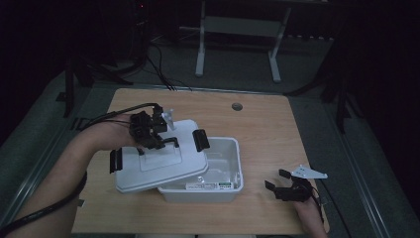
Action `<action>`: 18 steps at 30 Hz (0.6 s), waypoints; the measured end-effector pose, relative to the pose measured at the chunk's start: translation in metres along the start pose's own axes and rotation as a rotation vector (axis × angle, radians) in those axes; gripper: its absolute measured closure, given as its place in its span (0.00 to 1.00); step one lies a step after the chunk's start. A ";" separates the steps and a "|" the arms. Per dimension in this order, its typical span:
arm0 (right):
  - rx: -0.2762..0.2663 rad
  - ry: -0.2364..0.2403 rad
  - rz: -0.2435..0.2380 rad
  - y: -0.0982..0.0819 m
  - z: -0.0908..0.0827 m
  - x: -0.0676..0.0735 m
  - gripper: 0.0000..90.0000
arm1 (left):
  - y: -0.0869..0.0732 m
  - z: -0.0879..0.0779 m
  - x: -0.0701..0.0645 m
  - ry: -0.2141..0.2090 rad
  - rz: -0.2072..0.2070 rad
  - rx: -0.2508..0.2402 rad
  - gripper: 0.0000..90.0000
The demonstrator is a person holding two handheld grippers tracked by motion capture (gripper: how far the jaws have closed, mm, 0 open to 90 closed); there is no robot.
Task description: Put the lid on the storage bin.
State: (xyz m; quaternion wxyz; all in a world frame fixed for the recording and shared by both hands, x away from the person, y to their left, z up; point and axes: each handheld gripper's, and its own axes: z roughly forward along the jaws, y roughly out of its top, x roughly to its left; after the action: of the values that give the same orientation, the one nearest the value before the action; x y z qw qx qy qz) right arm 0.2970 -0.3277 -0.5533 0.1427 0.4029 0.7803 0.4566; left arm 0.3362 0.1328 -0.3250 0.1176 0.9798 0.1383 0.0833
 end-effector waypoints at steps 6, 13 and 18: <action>-0.003 0.007 0.006 0.000 -0.001 -0.001 0.17 | 0.018 0.003 -0.007 -0.016 0.048 0.000 0.93; 0.001 0.008 0.004 -0.001 0.000 0.000 0.17 | 0.036 0.008 -0.012 -0.028 0.088 0.003 0.93; 0.002 0.010 0.006 -0.001 0.000 -0.001 0.17 | 0.046 0.009 -0.015 -0.035 0.106 -0.010 0.93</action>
State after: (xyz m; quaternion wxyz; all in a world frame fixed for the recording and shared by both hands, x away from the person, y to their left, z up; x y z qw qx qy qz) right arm 0.2970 -0.3286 -0.5543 0.1372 0.4029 0.7803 0.4583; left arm 0.3352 0.0839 -0.3235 0.1201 0.9865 0.0835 0.0730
